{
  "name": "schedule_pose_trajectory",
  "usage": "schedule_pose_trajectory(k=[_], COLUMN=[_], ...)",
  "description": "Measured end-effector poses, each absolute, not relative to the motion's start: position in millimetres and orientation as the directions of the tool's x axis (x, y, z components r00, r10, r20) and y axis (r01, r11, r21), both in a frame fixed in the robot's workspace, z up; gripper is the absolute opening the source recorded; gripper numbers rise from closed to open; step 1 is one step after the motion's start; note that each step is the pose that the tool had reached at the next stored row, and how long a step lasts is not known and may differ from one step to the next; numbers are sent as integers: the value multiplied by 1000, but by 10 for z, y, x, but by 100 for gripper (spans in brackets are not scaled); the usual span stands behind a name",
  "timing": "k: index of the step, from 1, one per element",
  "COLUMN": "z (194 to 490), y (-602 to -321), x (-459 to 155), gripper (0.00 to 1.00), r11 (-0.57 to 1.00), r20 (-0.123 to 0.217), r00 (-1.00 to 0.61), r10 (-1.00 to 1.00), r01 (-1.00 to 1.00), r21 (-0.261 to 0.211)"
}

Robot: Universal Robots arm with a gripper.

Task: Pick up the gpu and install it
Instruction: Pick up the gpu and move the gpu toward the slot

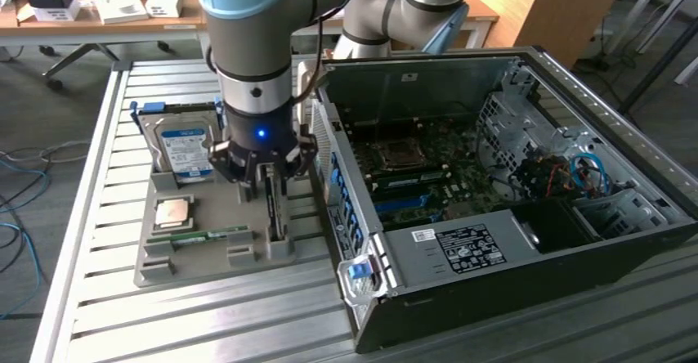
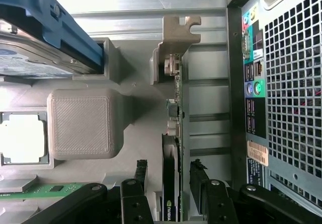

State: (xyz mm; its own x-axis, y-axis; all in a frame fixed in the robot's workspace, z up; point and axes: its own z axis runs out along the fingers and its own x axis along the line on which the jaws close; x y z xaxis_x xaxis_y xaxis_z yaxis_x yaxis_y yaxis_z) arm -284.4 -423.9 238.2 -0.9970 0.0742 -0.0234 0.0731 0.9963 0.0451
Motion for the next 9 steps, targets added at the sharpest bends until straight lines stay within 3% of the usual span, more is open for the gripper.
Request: schedule_pose_trajectory(k=[9], z=[2401], y=[-4239], x=[-2844], gripper=[47], r11=[996], r20=[-23], r00=[-997], r10=[74], r01=[73], r21=[44])
